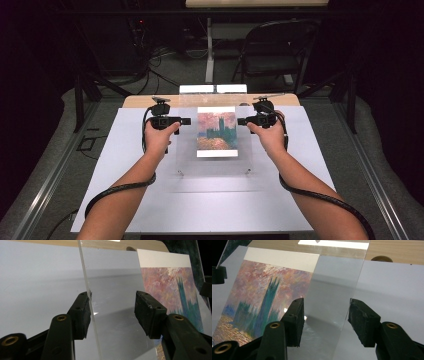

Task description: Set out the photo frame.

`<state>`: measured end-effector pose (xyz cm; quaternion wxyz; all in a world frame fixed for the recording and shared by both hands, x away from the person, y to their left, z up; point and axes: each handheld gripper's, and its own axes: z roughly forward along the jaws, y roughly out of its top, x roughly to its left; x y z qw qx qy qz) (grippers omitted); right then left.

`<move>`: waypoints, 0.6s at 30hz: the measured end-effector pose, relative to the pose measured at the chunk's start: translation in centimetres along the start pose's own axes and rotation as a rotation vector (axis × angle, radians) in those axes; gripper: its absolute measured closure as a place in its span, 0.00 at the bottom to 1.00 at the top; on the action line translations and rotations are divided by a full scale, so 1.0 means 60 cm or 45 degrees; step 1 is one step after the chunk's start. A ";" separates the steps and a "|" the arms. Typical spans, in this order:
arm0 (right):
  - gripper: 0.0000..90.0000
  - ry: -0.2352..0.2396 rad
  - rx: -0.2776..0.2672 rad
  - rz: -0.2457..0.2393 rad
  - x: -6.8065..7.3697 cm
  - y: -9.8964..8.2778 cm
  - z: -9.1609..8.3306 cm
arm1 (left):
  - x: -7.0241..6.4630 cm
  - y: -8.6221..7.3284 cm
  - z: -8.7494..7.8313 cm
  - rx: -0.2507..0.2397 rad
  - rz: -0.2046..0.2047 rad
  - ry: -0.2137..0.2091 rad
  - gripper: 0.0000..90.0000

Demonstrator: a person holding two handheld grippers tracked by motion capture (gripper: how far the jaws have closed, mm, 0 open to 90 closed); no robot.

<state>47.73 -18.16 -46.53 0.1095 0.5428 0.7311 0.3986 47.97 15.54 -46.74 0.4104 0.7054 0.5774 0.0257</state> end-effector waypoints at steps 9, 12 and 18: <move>0.55 -0.013 -0.030 -0.053 0.013 -0.003 -0.026 | -0.010 -0.006 -0.026 -0.023 0.030 -0.010 0.57; 0.56 -0.018 -0.032 -0.074 0.018 -0.004 -0.035 | -0.016 -0.008 -0.034 -0.027 0.048 -0.008 0.57; 0.58 -0.026 -0.055 -0.113 0.027 -0.008 -0.052 | -0.020 -0.013 -0.050 -0.036 0.072 -0.024 0.60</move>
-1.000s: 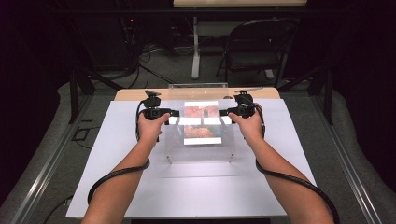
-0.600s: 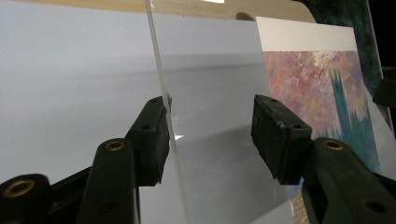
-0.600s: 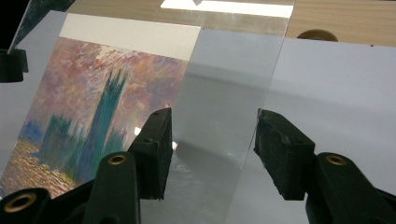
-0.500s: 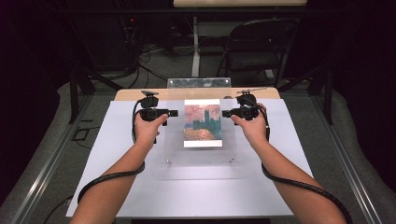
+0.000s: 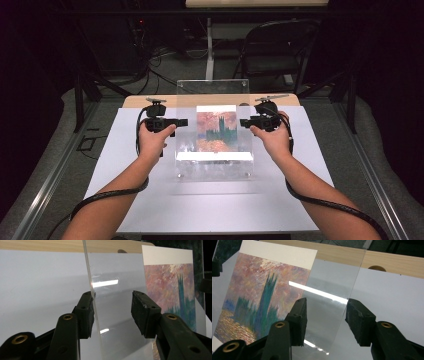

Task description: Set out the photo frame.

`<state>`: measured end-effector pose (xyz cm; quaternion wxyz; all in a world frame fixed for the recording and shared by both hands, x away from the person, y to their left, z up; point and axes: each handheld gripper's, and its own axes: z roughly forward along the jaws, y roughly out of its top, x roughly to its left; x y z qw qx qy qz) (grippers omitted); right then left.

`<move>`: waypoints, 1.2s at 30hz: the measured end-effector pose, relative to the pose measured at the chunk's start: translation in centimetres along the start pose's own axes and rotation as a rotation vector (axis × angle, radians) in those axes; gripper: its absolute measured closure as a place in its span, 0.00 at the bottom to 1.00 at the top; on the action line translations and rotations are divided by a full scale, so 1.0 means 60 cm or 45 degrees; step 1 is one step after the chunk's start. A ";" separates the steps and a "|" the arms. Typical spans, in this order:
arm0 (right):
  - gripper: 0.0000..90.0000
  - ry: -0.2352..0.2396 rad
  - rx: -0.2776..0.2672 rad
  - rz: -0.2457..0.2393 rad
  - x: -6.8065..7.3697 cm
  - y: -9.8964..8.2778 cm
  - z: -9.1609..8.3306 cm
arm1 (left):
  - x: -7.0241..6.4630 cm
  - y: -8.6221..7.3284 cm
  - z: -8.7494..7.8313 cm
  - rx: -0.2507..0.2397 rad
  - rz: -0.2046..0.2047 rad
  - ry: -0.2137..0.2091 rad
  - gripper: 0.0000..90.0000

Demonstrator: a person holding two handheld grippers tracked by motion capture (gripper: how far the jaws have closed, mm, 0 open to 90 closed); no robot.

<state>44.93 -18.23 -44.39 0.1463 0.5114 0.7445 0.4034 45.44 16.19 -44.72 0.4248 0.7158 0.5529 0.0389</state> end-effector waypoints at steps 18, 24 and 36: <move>0.65 -0.010 -0.028 -0.091 0.019 -0.008 -0.045 | -0.021 -0.016 -0.040 -0.029 0.072 -0.009 0.65; 0.68 0.002 -0.050 -0.089 0.022 -0.013 -0.057 | -0.025 -0.022 -0.052 -0.038 0.084 -0.012 0.66; 0.75 0.011 -0.060 -0.117 0.030 -0.022 -0.088 | -0.036 -0.037 -0.078 -0.057 0.123 -0.033 0.71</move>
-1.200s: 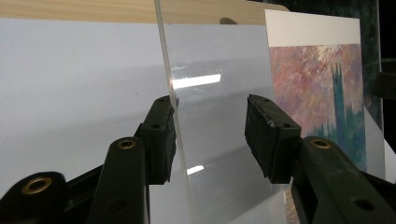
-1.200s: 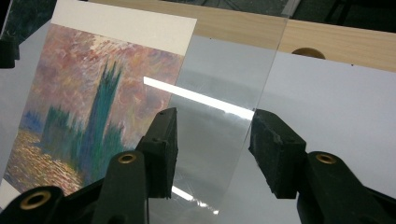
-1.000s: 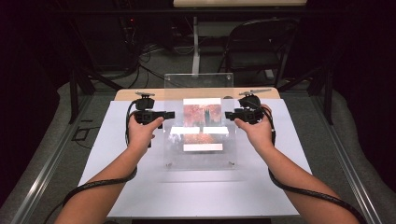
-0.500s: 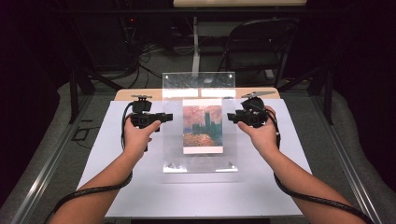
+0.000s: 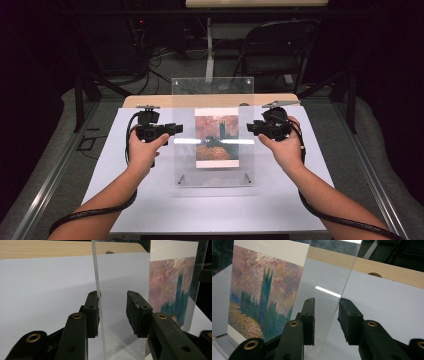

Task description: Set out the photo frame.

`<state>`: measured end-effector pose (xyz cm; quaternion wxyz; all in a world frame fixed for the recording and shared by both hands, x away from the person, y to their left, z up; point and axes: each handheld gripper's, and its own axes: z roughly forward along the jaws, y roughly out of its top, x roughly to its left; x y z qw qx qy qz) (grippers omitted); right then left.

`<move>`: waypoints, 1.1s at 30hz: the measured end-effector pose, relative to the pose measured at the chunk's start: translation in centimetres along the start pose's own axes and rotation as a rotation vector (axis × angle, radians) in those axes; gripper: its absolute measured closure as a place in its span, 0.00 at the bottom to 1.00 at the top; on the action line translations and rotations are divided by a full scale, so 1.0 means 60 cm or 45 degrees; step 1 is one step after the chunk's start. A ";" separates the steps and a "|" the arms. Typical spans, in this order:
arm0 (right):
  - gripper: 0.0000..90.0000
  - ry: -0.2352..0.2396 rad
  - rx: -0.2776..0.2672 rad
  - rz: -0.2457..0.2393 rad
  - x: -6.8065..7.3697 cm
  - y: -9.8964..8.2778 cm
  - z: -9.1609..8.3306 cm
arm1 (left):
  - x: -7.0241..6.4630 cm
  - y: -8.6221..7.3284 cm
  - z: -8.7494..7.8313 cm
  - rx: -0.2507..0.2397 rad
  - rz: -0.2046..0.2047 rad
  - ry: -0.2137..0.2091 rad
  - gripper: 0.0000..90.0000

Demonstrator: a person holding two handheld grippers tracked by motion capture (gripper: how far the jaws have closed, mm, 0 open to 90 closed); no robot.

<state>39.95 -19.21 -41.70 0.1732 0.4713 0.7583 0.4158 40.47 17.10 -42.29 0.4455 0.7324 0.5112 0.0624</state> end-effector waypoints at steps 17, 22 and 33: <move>0.80 0.024 -0.047 -0.045 0.020 -0.022 -0.046 | -0.026 -0.028 -0.039 -0.025 0.115 0.006 0.73; 0.80 0.043 -0.052 -0.038 0.024 -0.028 -0.057 | -0.032 -0.037 -0.046 -0.042 0.130 0.001 0.73; 0.79 0.073 -0.059 -0.059 0.032 -0.040 -0.074 | -0.039 -0.055 -0.061 -0.071 0.161 -0.023 0.73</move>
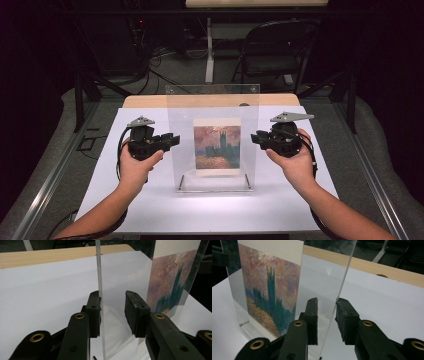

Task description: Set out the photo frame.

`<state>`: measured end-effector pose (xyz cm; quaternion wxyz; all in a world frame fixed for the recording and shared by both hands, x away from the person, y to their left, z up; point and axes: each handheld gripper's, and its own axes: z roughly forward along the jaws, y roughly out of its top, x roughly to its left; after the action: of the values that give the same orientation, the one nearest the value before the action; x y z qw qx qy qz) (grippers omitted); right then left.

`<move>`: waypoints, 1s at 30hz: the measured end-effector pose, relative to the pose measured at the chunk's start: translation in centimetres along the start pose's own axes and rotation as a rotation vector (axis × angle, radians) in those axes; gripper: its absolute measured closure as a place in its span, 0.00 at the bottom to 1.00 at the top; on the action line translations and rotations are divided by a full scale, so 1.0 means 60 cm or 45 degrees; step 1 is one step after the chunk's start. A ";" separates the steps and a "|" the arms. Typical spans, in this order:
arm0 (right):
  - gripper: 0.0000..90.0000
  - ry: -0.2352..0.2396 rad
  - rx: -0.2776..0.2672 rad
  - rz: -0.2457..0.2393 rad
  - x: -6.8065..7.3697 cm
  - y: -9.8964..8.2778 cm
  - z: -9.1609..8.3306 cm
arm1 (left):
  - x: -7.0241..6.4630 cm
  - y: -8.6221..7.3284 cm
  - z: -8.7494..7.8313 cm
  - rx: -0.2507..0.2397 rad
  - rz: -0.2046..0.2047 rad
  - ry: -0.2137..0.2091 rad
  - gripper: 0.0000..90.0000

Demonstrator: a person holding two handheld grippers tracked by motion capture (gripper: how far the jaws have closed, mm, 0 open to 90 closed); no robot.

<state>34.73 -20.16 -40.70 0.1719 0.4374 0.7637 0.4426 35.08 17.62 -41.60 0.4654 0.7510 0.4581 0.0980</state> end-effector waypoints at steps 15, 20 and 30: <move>0.81 0.043 -0.023 -0.005 0.011 -0.019 -0.024 | -0.013 -0.025 -0.020 -0.045 0.022 -0.033 0.73; 0.82 0.070 -0.033 -0.002 0.013 -0.026 -0.032 | -0.018 -0.035 -0.027 -0.059 0.020 -0.052 0.73; 0.82 0.084 -0.052 -0.023 0.024 -0.041 -0.047 | -0.026 -0.050 -0.037 -0.063 0.032 -0.076 0.70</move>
<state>30.85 -21.01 -41.03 0.1595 0.4120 0.7636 0.4708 31.14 18.19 -42.28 0.4960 0.7476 0.4319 0.0927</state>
